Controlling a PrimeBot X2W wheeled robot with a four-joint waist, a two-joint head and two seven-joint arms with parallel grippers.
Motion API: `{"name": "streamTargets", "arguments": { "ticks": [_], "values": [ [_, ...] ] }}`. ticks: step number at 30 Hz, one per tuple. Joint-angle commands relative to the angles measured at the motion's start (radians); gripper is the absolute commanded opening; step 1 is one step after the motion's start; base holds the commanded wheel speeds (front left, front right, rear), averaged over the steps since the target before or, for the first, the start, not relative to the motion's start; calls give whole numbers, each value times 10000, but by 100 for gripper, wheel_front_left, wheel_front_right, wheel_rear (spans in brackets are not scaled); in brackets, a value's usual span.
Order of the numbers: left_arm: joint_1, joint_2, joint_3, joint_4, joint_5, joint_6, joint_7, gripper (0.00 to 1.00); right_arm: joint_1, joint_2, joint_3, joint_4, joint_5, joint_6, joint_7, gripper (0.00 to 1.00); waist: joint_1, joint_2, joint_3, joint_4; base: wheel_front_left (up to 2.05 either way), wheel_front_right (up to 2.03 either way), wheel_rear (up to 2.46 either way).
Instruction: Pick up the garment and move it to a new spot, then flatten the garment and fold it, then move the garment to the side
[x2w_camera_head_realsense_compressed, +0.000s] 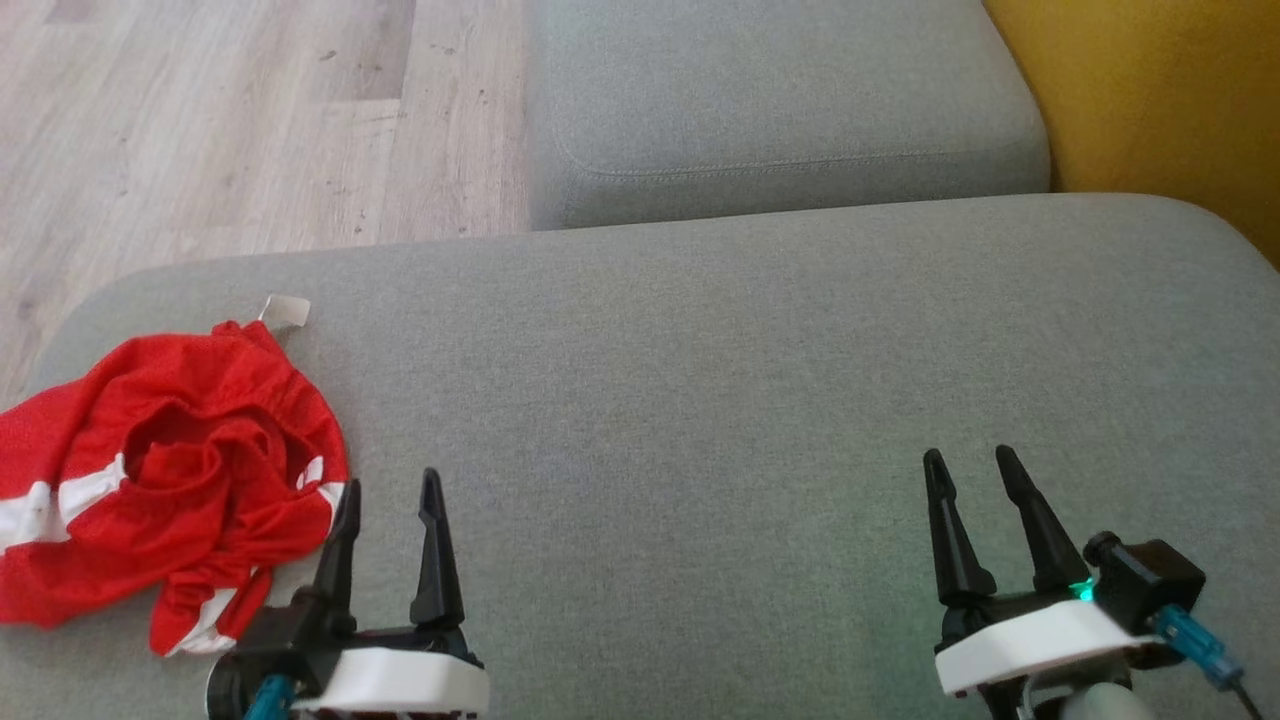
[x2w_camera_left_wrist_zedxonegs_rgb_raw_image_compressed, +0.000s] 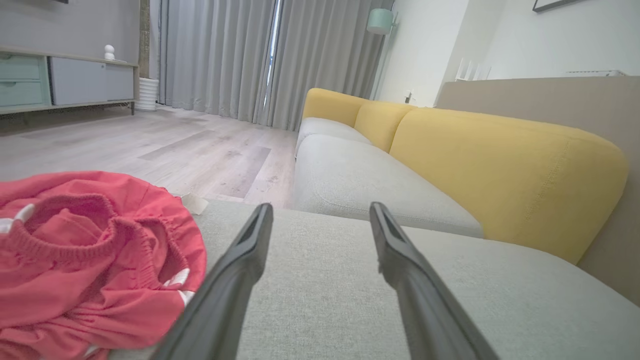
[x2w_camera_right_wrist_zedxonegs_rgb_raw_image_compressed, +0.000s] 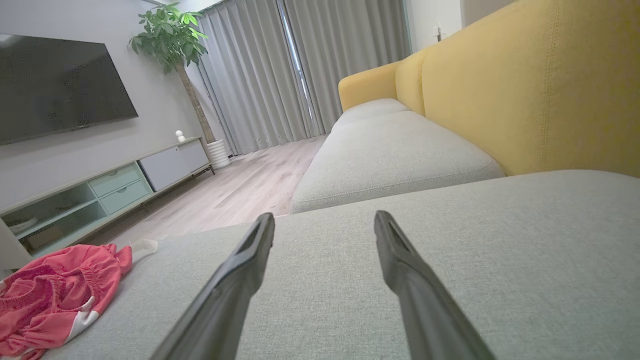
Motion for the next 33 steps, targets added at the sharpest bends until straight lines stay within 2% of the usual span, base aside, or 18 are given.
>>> {"name": "streamTargets", "arguments": {
  "ticks": [1,23,33],
  "values": [
    [-428,50,226,-300,383,136,-185,100,-431,-85,140,-293,-366,-6,-187,100,0,0,-28,-10,0,0,0],
    [-342,23,250,267,2430,707,-797,100,-381,-104,57,17,-2787,-7,-795,100,0,0,-244,-103,0,0,0],
    [-328,17,275,497,2305,680,-797,100,-290,-104,35,118,-2844,-7,-795,100,0,0,-344,-98,0,0,0]
  ]
}}
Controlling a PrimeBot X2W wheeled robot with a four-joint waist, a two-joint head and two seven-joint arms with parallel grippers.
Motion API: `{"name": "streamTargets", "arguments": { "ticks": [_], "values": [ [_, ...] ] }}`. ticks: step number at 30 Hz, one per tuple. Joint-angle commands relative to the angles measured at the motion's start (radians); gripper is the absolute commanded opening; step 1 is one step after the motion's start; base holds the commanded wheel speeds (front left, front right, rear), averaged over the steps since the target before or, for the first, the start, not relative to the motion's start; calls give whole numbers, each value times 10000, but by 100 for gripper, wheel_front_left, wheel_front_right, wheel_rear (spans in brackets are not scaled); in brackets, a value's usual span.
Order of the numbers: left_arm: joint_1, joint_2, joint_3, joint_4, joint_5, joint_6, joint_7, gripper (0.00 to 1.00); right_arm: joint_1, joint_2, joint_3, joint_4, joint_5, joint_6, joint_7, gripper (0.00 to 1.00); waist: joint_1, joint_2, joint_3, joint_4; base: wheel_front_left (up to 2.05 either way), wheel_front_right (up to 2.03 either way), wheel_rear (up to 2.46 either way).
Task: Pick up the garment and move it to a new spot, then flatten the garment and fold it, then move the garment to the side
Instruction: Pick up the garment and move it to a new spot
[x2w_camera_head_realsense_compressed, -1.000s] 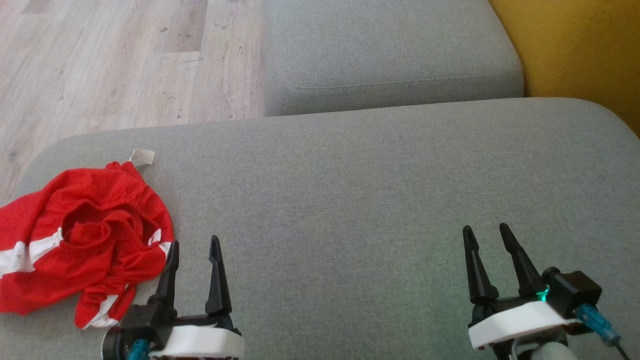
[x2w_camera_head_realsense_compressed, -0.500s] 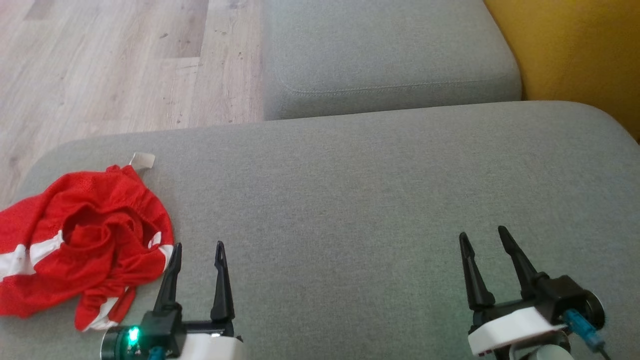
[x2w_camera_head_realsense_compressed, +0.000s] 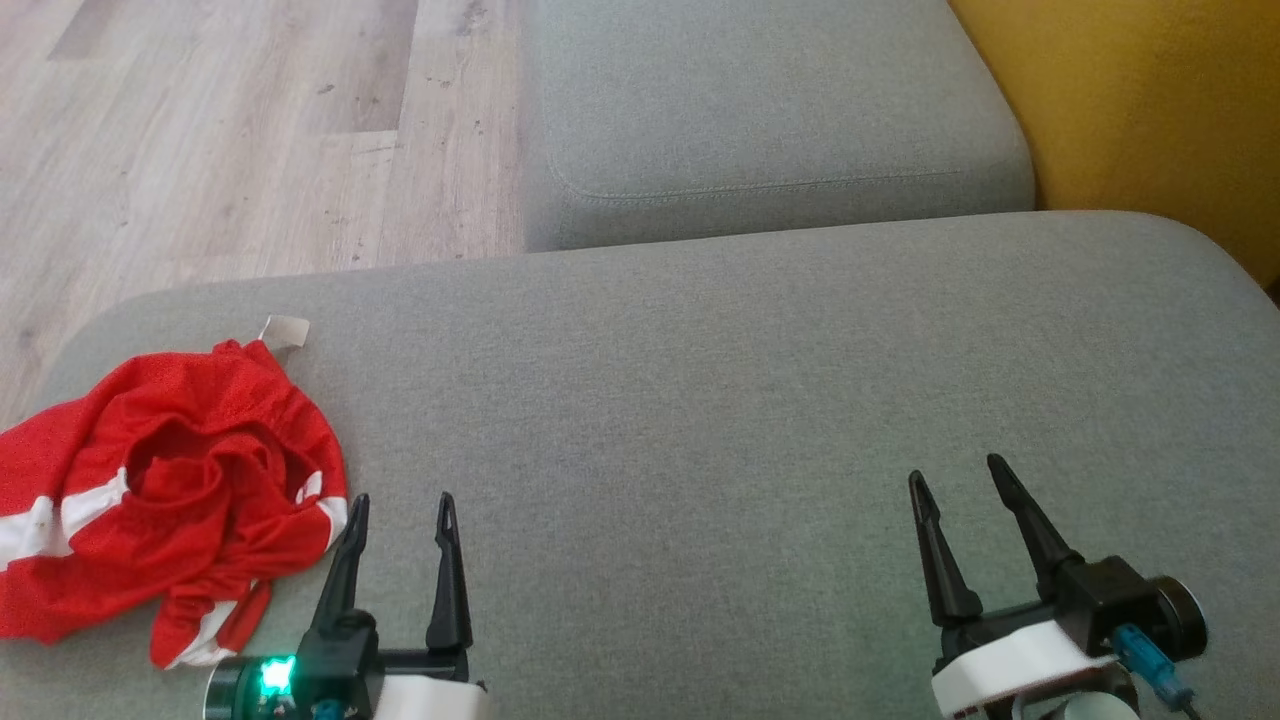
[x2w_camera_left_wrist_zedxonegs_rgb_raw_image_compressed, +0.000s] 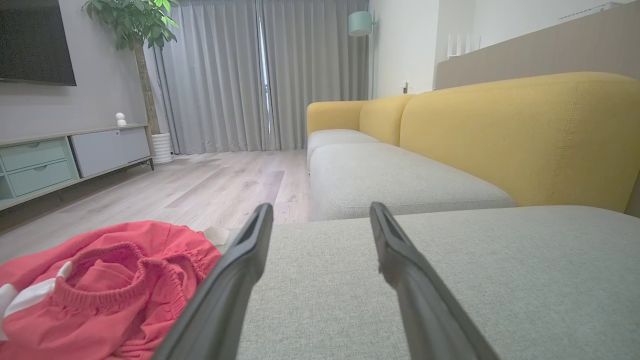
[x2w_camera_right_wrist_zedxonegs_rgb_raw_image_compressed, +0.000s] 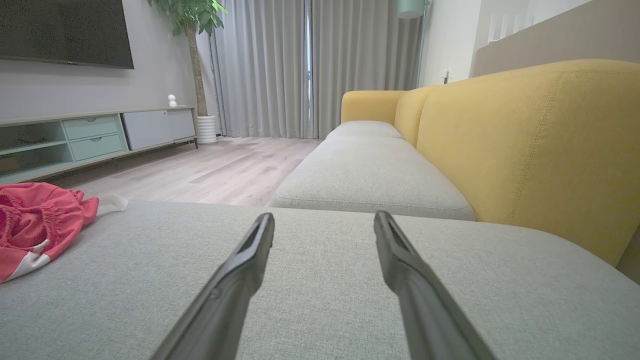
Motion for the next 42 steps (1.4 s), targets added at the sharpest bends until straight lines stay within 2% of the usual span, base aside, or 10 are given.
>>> {"name": "streamTargets", "arguments": {
  "ticks": [1,29,35,42],
  "values": [
    [-346,18,257,-280,-13,73,-124,100,-320,-99,250,-286,-114,-7,-120,100,-1,0,-6,15,0,0,0],
    [-495,17,503,331,-36,-272,-124,100,-272,-99,170,-29,-227,-7,-120,100,-1,0,-20,160,0,0,0],
    [-601,17,453,484,-36,-279,-124,100,-232,-99,173,-30,-210,-7,-120,100,-1,0,65,567,0,0,0],
    [-644,16,576,531,48,-379,-124,100,-288,-99,223,-42,-110,-7,-120,100,-1,0,198,1595,0,0,0]
  ]
}}
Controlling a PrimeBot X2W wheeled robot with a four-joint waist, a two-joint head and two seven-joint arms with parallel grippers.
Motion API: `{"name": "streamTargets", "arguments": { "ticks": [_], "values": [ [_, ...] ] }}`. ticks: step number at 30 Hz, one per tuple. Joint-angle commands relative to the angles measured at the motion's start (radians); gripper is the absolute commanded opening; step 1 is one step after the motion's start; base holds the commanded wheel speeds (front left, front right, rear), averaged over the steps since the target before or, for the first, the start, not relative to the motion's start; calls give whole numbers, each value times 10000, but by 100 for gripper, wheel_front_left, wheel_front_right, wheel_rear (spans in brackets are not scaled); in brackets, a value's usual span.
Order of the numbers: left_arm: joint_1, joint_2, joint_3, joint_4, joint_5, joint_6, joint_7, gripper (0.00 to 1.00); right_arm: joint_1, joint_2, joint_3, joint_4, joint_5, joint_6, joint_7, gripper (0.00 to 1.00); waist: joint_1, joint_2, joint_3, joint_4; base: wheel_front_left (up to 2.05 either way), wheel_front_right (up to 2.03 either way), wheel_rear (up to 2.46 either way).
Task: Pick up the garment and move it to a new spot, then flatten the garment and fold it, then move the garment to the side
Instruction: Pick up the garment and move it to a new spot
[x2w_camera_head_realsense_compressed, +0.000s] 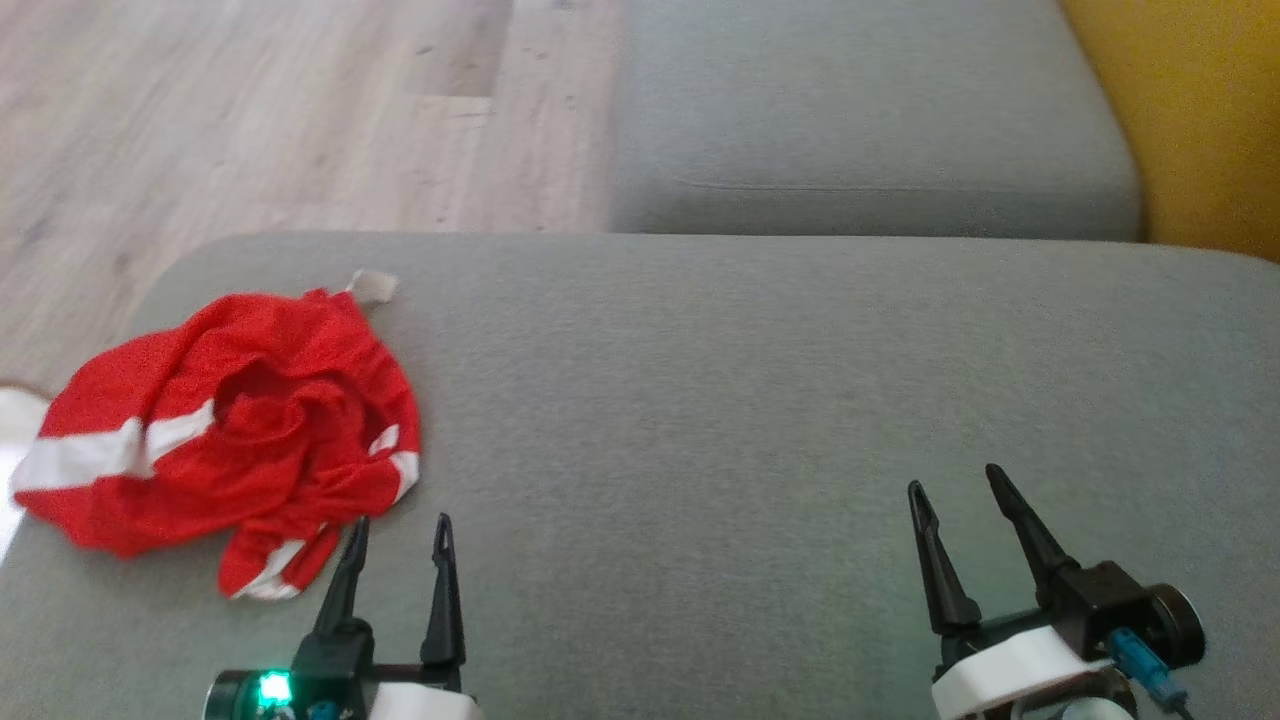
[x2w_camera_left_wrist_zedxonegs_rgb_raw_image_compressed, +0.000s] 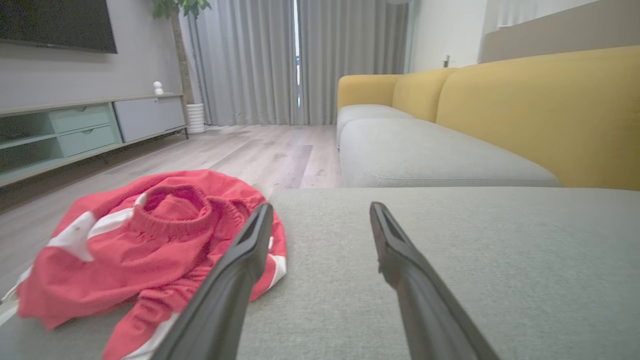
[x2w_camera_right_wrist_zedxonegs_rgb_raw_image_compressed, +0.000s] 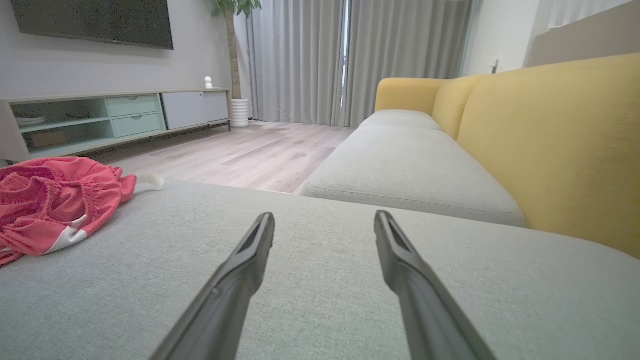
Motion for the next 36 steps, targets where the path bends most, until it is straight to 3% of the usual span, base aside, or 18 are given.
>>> {"name": "streamTargets", "arguments": {
  "ticks": [1,10,16,29,36],
  "values": [
    [-513,16,411,-322,78,9,-124,100,-309,-99,281,-294,59,-7,-120,100,0,0,62,513,0,0,0],
    [-510,31,790,-267,216,-70,-124,100,-398,-99,413,-294,195,-7,-120,100,0,0,110,1902,0,0,0],
    [-453,81,1054,-413,300,-143,-124,100,-440,-99,391,-282,219,-7,-120,100,0,0,135,2462,0,0,0],
    [-338,68,1165,-594,432,-189,-124,100,-450,-99,423,-219,141,-7,-120,100,0,0,445,2573,0,0,0],
    [-1915,625,1271,-741,768,-307,-124,100,-486,-99,360,-437,-66,-7,-120,100,0,0,1226,2490,0,0,0]
  ]
}}
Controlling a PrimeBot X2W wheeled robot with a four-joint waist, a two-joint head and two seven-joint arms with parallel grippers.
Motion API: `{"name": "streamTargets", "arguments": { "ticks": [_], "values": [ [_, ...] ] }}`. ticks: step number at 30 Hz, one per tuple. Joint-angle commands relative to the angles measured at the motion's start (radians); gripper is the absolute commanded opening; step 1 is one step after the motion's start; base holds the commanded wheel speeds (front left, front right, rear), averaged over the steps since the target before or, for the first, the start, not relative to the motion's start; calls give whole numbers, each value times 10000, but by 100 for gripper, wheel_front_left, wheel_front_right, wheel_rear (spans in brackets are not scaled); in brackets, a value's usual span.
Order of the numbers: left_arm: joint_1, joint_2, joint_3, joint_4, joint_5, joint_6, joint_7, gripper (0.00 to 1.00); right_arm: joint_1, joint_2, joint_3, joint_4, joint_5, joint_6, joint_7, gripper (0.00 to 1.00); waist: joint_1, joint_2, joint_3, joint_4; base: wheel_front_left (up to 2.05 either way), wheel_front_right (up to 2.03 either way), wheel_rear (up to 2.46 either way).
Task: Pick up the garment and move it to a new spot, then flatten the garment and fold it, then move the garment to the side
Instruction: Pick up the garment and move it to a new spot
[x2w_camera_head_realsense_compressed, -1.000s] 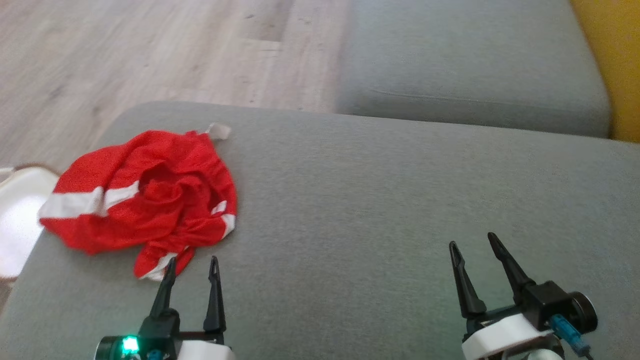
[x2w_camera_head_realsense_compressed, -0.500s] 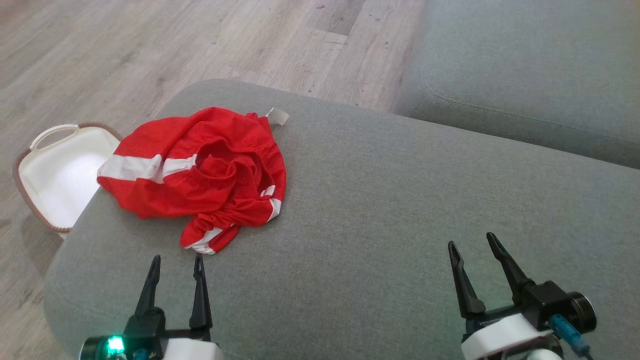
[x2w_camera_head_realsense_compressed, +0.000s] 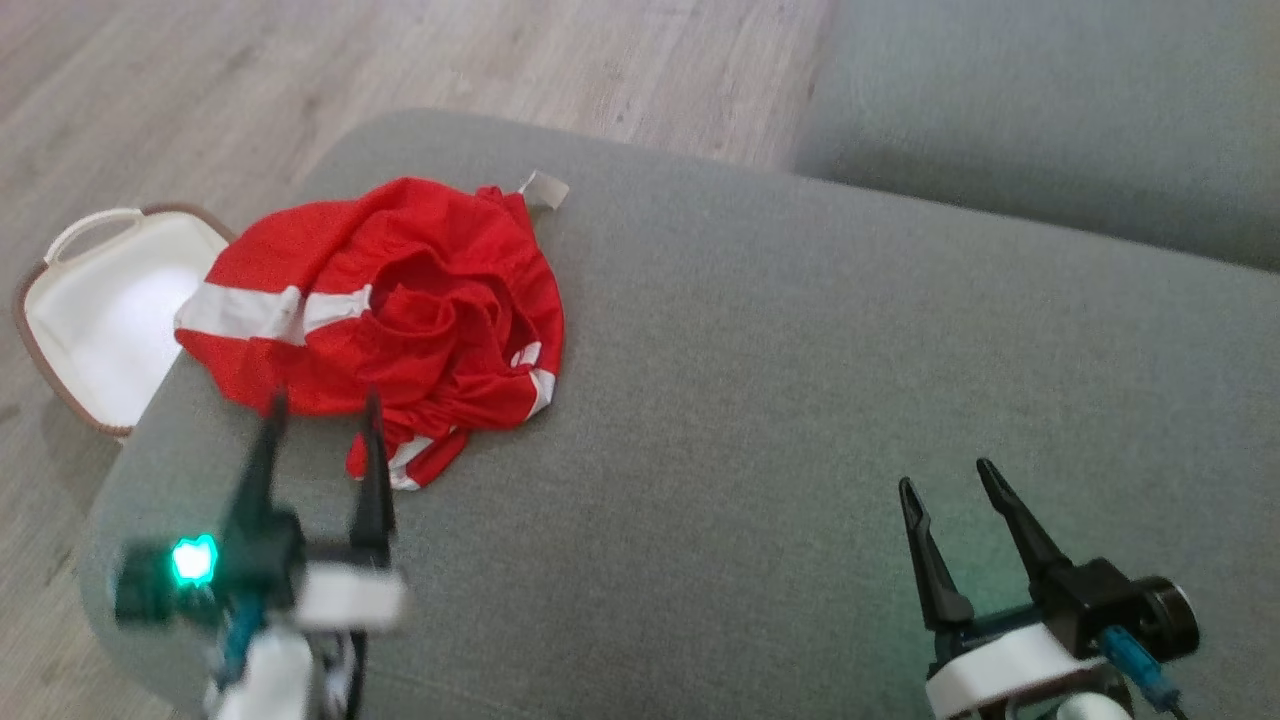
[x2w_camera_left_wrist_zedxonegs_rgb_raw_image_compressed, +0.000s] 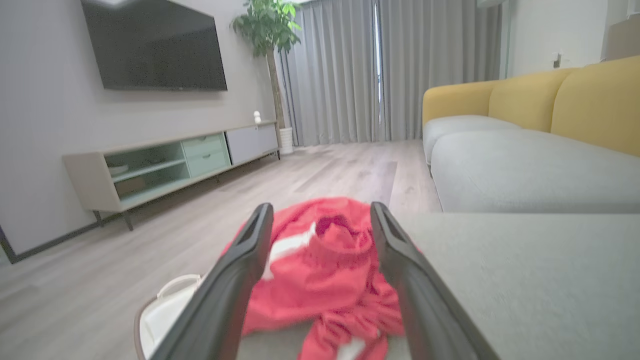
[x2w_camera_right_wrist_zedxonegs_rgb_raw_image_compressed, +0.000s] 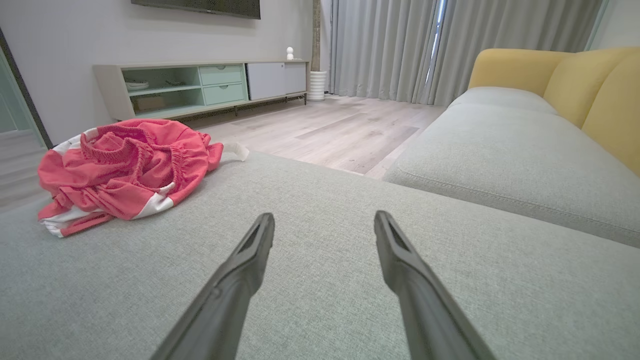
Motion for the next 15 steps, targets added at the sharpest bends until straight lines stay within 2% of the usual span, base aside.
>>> {"name": "streamTargets", "arguments": {
  "ticks": [1,5,8,15],
  "values": [
    [-1315,305,449,-290,47,-101,-92,100,-542,-99,181,-447,-217,-7,-111,100,-1,0,556,-53,0,0,0],
    [-3243,845,525,98,53,-499,537,100,-997,-116,136,-590,-786,-7,-111,100,-1,0,1518,-107,0,0,0],
    [-4675,1188,520,695,-38,-901,1573,100,-1303,-354,79,-707,-1035,-7,-111,100,-1,0,2236,-111,0,0,0],
    [-7132,1504,423,2935,-540,-1571,3603,100,-1503,-1082,64,-833,-1187,-7,-111,100,-1,0,3165,-130,0,0,0]
  ]
}}
